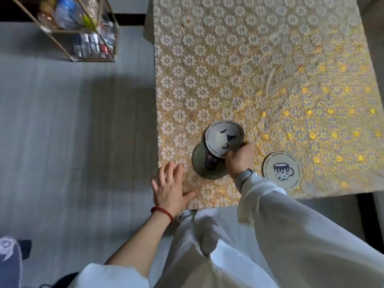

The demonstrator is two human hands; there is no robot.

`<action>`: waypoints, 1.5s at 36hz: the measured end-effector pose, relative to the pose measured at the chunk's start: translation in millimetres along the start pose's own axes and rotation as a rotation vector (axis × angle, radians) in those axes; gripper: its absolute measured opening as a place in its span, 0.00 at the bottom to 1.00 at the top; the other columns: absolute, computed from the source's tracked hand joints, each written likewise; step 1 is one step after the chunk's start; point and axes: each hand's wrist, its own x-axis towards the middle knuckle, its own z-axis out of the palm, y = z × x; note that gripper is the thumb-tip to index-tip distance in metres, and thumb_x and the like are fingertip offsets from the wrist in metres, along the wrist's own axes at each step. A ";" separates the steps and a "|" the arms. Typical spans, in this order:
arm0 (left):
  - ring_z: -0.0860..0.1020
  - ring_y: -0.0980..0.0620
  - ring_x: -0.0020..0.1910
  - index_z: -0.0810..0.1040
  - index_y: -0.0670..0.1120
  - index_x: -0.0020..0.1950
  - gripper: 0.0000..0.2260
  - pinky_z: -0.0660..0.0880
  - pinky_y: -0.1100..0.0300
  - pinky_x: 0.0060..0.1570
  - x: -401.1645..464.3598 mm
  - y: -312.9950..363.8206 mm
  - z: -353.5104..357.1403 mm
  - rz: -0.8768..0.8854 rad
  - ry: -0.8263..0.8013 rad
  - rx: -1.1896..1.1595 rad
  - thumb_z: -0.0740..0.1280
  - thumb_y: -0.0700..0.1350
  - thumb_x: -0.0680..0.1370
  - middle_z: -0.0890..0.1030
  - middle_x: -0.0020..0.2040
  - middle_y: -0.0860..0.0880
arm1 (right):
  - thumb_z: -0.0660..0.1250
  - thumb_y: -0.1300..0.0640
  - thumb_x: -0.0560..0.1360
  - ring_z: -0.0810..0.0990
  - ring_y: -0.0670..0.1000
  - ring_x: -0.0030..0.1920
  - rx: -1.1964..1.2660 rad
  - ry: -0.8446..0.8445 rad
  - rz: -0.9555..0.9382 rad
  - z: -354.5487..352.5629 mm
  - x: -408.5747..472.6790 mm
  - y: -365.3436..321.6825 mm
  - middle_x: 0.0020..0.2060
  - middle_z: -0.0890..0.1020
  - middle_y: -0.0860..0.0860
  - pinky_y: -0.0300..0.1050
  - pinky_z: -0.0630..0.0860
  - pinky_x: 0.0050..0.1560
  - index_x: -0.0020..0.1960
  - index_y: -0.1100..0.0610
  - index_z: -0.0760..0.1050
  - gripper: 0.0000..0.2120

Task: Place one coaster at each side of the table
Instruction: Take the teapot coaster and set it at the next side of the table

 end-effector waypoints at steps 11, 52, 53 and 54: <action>0.65 0.48 0.67 0.64 0.52 0.69 0.22 0.62 0.46 0.68 -0.7 -18.6 -31.6 0.041 0.064 -0.297 0.63 0.47 0.75 0.68 0.69 0.49 | 0.51 0.59 0.74 0.77 0.59 0.37 -0.040 -0.176 -0.699 -2.6 -47.2 -39.7 0.43 0.78 0.60 0.48 0.74 0.33 0.50 0.64 0.69 0.12; 0.74 0.42 0.58 0.73 0.43 0.60 0.15 0.72 0.48 0.58 189.3 -312.0 -274.4 0.324 0.230 -0.212 0.64 0.43 0.74 0.76 0.60 0.44 | 0.62 0.64 0.74 0.77 0.51 0.45 0.250 0.015 -0.269 213.9 -116.7 -275.0 0.45 0.81 0.54 0.51 0.77 0.49 0.51 0.60 0.75 0.08; 0.73 0.42 0.59 0.73 0.44 0.61 0.16 0.71 0.48 0.58 199.4 -301.1 -278.3 0.361 0.223 -0.186 0.64 0.44 0.74 0.76 0.61 0.44 | 0.62 0.64 0.74 0.78 0.52 0.46 0.271 0.045 -0.240 208.4 -108.9 -273.8 0.46 0.81 0.55 0.53 0.78 0.50 0.52 0.60 0.75 0.08; 0.73 0.43 0.60 0.73 0.44 0.61 0.16 0.69 0.48 0.59 209.3 -289.9 -282.5 0.400 0.221 -0.159 0.64 0.44 0.74 0.76 0.61 0.45 | 0.61 0.64 0.74 0.78 0.53 0.46 0.291 0.070 -0.213 203.1 -101.1 -273.3 0.47 0.81 0.56 0.53 0.78 0.49 0.52 0.60 0.74 0.08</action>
